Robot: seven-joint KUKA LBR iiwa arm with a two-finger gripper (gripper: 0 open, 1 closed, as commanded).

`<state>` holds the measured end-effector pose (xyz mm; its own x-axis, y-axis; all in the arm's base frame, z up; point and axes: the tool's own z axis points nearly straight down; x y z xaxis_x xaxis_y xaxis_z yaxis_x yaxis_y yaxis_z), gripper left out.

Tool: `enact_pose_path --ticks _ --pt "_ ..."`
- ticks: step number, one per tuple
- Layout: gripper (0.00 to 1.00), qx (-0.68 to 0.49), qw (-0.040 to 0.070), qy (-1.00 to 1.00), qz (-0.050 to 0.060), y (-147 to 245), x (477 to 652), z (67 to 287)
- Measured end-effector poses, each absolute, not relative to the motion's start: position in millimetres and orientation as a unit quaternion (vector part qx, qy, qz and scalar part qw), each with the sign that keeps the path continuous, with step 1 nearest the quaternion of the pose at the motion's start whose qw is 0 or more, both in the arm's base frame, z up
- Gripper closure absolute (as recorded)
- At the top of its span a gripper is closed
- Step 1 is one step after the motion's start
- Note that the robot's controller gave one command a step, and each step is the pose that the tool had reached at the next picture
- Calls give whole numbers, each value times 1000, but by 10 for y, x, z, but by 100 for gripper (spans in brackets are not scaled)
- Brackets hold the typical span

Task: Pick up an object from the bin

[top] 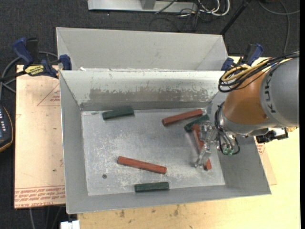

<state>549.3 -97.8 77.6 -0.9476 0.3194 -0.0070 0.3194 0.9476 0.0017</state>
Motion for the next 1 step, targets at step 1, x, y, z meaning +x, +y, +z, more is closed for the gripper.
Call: enact_pose_path --ticks 1 --pt "0 -62 3 998 3 -1401 5572 709"
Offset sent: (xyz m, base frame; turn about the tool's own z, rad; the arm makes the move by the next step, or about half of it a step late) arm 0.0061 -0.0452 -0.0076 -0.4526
